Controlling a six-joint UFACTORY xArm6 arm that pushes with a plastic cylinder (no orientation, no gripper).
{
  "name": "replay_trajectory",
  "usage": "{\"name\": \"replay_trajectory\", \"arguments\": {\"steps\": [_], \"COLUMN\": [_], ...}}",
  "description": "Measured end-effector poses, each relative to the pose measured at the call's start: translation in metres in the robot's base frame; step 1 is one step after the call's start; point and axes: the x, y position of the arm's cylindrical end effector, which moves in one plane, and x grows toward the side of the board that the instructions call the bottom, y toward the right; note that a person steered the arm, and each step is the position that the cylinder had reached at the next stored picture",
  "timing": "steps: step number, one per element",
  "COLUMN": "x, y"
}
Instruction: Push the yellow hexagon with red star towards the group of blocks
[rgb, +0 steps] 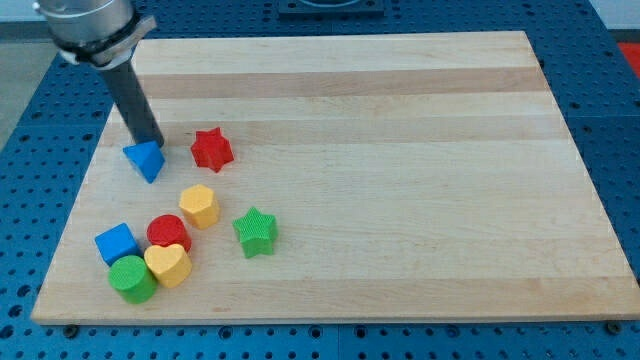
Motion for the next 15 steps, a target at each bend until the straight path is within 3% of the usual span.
{"name": "replay_trajectory", "arguments": {"steps": [2, 3, 4, 7, 8, 15], "x": [0.077, 0.092, 0.082, -0.042, -0.014, 0.059], "y": [0.000, 0.004, 0.014, 0.045, 0.104, 0.088]}}
